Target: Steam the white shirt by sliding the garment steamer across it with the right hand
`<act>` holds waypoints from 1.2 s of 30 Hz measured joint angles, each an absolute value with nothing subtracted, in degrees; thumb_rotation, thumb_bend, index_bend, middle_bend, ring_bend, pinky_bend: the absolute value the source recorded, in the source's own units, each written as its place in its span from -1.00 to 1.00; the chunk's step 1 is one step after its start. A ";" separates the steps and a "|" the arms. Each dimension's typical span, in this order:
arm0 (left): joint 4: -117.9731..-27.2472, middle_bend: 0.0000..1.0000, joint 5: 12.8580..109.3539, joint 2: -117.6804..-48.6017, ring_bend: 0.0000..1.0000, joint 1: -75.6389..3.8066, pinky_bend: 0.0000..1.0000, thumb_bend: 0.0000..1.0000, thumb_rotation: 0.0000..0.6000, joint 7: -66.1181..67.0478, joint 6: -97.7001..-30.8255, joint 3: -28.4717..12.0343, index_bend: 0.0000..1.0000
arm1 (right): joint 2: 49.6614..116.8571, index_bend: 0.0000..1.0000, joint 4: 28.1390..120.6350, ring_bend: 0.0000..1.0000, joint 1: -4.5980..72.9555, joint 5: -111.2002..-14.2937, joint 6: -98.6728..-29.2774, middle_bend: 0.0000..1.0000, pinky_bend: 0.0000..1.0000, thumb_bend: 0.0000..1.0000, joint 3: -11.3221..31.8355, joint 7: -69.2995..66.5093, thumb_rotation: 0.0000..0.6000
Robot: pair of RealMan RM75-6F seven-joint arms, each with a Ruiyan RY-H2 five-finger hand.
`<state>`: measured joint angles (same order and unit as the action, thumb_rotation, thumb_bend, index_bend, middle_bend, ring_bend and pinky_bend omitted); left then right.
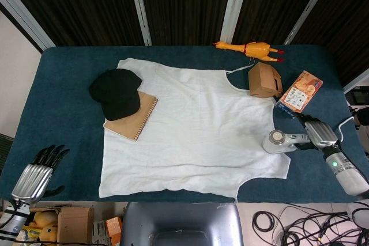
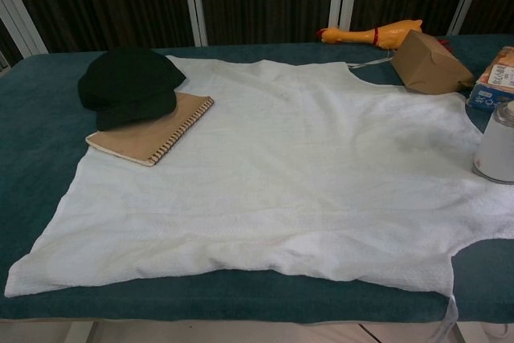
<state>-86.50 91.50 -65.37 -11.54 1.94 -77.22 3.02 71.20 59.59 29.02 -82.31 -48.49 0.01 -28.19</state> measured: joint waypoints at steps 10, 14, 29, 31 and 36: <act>-86.43 -0.86 91.90 -65.53 -0.97 -11.54 -0.78 -0.95 1.00 1.75 -77.39 3.14 -0.74 | 67.59 -1.00 65.36 -0.96 27.74 -82.18 -50.02 -0.87 -0.75 -0.63 -0.28 -20.35 1.00; -86.86 -0.86 92.00 -65.27 -0.97 -11.32 -0.78 -0.95 1.00 2.16 -77.86 3.17 -0.74 | 67.47 -1.00 66.19 -0.96 27.59 -81.89 -49.46 -0.87 -0.75 -0.67 -0.58 -17.73 1.00; -86.80 -0.86 91.86 -65.36 -0.97 -11.23 -0.78 -0.97 1.00 2.25 -77.79 3.16 -0.74 | 64.04 -1.00 71.08 -1.00 25.39 -82.01 -50.64 -1.00 -0.93 -0.80 -2.54 -7.22 1.00; -86.86 -0.86 91.98 -65.29 -0.97 -11.12 -0.78 -0.97 1.00 2.12 -78.11 3.16 -0.74 | 63.59 -1.00 72.01 -1.00 24.98 -82.18 -51.42 -1.00 -0.94 -0.81 -2.67 -6.73 1.00; -87.04 -0.86 92.20 -65.12 -0.97 -10.14 -0.78 -0.97 1.00 1.20 -80.35 3.10 -0.74 | 62.04 -1.00 75.05 -1.00 22.90 -84.14 -57.34 -1.00 -0.96 -0.81 -2.78 -7.79 1.00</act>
<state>-87.04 92.20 -65.12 -10.14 1.20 -80.35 3.10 62.04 75.05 22.90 -84.14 -57.34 -2.78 -7.79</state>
